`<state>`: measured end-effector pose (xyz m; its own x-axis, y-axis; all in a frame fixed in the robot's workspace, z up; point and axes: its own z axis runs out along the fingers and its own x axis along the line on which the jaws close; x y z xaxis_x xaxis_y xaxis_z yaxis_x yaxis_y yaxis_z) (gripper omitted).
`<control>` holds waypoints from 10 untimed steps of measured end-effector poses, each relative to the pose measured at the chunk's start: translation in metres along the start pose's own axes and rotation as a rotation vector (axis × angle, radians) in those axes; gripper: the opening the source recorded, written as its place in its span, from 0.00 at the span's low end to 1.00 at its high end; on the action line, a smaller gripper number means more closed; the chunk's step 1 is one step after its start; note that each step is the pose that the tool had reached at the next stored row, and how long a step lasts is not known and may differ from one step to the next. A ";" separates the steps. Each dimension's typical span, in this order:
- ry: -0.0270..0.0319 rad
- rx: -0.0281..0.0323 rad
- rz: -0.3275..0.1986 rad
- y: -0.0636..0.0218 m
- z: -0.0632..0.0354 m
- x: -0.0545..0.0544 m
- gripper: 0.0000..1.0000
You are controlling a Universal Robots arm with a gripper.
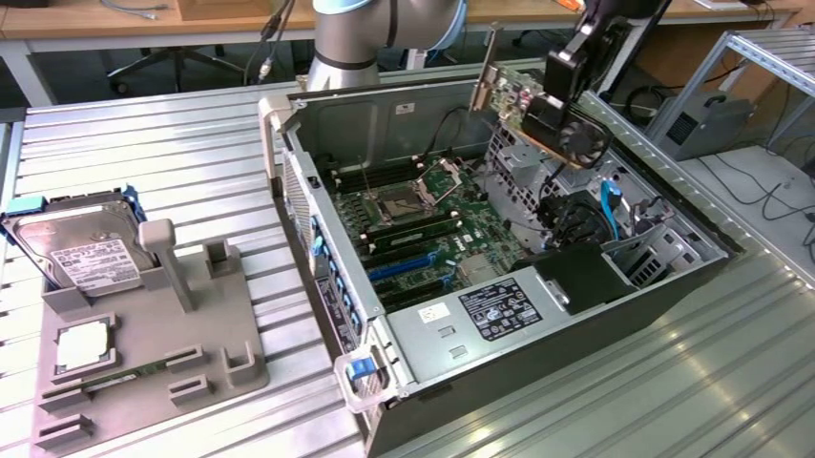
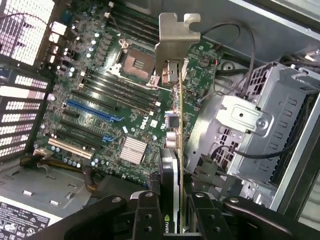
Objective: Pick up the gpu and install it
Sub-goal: 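Insert the gpu into the slot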
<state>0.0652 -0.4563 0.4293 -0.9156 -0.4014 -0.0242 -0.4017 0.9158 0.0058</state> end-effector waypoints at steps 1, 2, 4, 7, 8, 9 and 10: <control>0.0002 -0.0008 -0.035 0.0000 0.0003 0.000 0.27; 0.0003 -0.0014 -0.058 0.0000 0.0004 0.000 0.27; 0.0007 -0.0031 -0.129 0.0000 0.0009 0.000 0.27; 0.0011 -0.0045 -0.186 0.0000 0.0013 0.000 0.27; 0.0012 -0.0049 -0.205 0.0001 0.0014 0.000 0.27; 0.0013 -0.0055 -0.224 0.0001 0.0016 0.000 0.27; 0.0015 -0.0059 -0.246 0.0001 0.0017 0.000 0.27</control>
<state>0.0652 -0.4562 0.4277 -0.7903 -0.6122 -0.0241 -0.6125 0.7905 0.0057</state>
